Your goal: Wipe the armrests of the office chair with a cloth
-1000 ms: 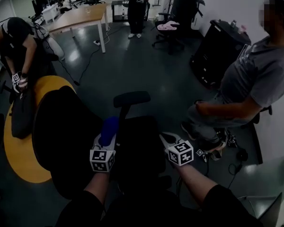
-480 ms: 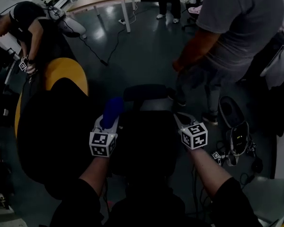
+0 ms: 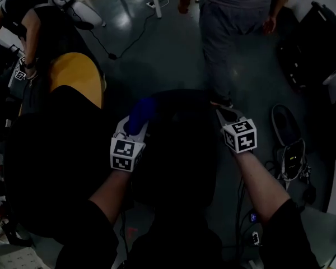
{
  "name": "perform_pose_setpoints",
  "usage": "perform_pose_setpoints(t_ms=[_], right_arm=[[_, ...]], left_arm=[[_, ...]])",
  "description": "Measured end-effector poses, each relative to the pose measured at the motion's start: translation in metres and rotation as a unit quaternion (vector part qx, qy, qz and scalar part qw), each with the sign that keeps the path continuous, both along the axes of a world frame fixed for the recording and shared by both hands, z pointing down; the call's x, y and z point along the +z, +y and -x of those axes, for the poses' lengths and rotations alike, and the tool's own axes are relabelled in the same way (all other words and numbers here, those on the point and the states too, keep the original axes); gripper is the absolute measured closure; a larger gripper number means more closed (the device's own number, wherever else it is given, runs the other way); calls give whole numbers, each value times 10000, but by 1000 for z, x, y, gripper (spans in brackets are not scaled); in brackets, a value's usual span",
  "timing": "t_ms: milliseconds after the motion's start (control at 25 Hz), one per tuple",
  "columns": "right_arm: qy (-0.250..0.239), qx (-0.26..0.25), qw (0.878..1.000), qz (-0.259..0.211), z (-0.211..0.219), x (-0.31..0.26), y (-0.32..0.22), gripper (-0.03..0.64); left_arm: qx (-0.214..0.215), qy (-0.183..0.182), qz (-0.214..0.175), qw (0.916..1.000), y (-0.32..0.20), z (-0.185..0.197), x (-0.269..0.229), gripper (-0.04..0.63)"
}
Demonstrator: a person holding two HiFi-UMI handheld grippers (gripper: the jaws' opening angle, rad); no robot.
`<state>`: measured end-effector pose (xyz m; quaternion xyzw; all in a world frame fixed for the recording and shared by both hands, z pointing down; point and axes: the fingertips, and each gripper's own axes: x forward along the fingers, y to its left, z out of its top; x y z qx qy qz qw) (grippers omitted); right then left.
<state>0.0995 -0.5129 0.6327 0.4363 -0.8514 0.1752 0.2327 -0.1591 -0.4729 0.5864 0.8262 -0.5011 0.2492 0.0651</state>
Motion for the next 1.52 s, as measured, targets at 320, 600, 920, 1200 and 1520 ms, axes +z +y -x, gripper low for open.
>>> perform_pose_setpoints(t_ms=[320,600,920,1200,1520], right_arm=[[454,-102,9989,49,20,18,-48,614],[541,14,9985,57,25,24,-52,617],[422,197,9988,-125,26,22,-48,617],[277,296,9991,-97,23,23,-53,617],[193,241,9995,29,23,25,-49,617]], left_arm=[[-4,-181,296,9994,-30,4,39,472],[67,-360,369,9986,-30,-10,45,474],[488,-532,240,9971,-29,-62,40,476],[967,-348,237,9944,-35,-123,40,476],[1638,-48,457,9854,-23,-203,46,476]])
